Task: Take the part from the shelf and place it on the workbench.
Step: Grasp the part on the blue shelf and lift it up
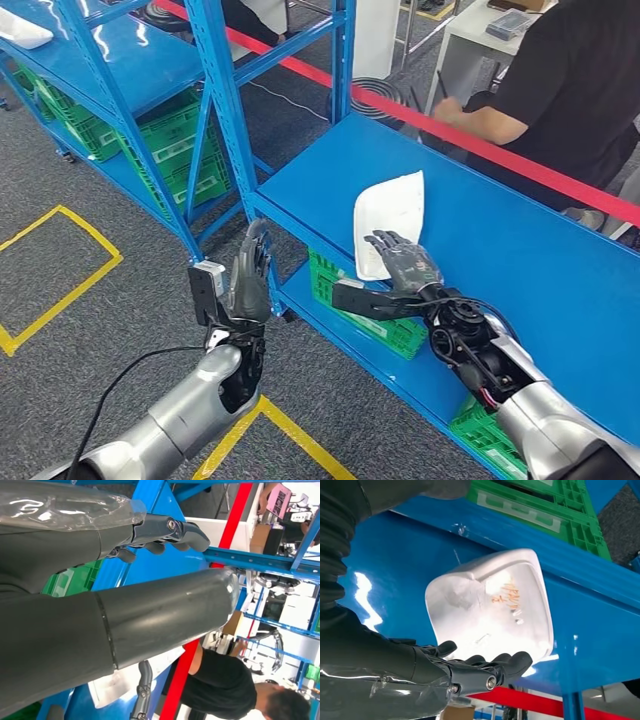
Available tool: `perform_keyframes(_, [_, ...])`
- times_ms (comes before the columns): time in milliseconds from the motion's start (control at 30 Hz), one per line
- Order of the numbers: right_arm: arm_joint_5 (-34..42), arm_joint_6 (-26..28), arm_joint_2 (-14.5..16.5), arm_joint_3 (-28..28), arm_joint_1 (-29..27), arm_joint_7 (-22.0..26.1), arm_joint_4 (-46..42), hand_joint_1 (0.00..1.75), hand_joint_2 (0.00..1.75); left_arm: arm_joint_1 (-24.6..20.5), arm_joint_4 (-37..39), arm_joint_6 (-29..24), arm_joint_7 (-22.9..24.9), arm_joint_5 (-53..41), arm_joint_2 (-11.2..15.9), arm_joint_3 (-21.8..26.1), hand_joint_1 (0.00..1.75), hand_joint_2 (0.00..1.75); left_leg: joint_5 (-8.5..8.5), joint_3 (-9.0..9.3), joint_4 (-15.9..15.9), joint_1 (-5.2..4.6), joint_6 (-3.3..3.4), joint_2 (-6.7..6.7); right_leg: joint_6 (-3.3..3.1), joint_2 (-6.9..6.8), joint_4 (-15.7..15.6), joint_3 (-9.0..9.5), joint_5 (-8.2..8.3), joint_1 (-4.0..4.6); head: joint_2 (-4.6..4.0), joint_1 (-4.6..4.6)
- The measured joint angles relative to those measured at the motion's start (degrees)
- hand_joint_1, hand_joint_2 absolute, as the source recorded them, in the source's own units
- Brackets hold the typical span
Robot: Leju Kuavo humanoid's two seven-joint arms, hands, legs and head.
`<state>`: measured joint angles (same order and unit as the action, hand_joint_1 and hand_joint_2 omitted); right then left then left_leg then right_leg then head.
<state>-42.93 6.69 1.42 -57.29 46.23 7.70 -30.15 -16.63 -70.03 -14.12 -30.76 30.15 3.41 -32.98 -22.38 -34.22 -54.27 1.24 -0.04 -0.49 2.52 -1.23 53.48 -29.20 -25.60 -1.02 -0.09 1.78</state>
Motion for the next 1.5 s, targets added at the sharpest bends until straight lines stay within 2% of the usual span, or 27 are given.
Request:
perform_keyframes(1167, [1.61,2.28,-0.02,0.02,-1.07,0.13,1.96,0.0,1.75,-0.82,0.38,1.14,-0.14,0.4,-0.39,0.0,0.0,0.0,0.0,0.01,0.0,0.01,0.0,0.01,0.0,0.01,0.0,-0.02,0.0,0.0,0.0,0.0])
perform_keyframes(1300, [1.42,2.2,-0.02,0.0,-1.07,-0.02,2.03,1.74,1.75,-0.81,0.42,0.97,-0.2,0.53,-0.39,0.0,0.0,0.0,0.0,0.01,0.0,0.01,0.0,0.01,0.0,0.01,0.0,-0.02,0.0,0.0,0.0,0.01])
perform_keyframes(1500, [1.31,2.03,-0.02,-0.02,-1.0,-0.32,2.11,1.75,1.75,-0.77,0.42,0.59,-0.24,0.65,-0.39,0.0,0.0,0.0,0.0,0.0,0.0,0.01,0.0,0.01,0.0,0.0,0.0,-0.01,0.0,0.0,0.0,0.01])
